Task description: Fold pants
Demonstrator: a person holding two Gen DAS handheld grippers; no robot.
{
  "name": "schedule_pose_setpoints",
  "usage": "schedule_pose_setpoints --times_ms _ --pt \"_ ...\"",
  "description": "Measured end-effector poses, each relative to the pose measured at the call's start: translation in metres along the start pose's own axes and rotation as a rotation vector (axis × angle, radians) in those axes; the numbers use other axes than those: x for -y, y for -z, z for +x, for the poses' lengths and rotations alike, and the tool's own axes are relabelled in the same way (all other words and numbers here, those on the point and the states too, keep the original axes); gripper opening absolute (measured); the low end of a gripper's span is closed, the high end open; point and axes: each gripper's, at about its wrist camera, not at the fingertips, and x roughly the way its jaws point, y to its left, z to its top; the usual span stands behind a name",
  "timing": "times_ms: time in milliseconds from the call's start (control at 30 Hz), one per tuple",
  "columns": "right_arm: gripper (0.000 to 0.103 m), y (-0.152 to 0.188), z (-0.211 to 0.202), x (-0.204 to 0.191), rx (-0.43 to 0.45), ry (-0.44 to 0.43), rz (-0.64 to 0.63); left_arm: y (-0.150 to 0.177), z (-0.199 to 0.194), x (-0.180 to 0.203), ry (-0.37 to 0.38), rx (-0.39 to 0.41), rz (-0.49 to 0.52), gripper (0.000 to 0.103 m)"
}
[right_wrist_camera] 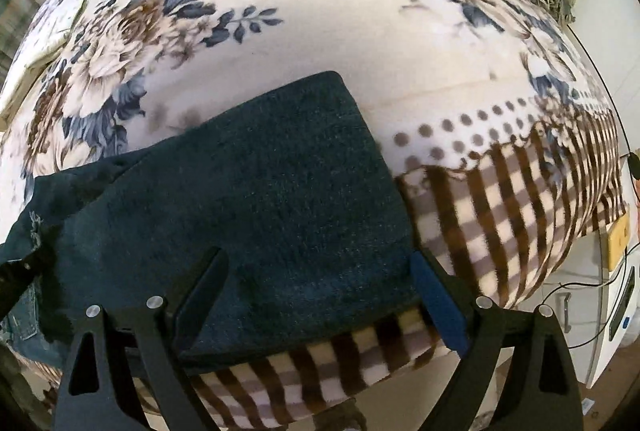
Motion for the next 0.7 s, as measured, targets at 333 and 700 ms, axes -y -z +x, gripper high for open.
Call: schedule_pose_setpoints --times_ms 333,700 --pt "0.099 0.001 0.004 -0.009 -0.039 0.026 -0.040 0.010 -0.006 -0.034 -0.007 0.031 -0.119 0.004" --pt "0.101 0.017 -0.034 -0.061 -0.073 -0.029 -0.102 0.040 -0.063 -0.089 0.054 0.107 -0.331 0.088"
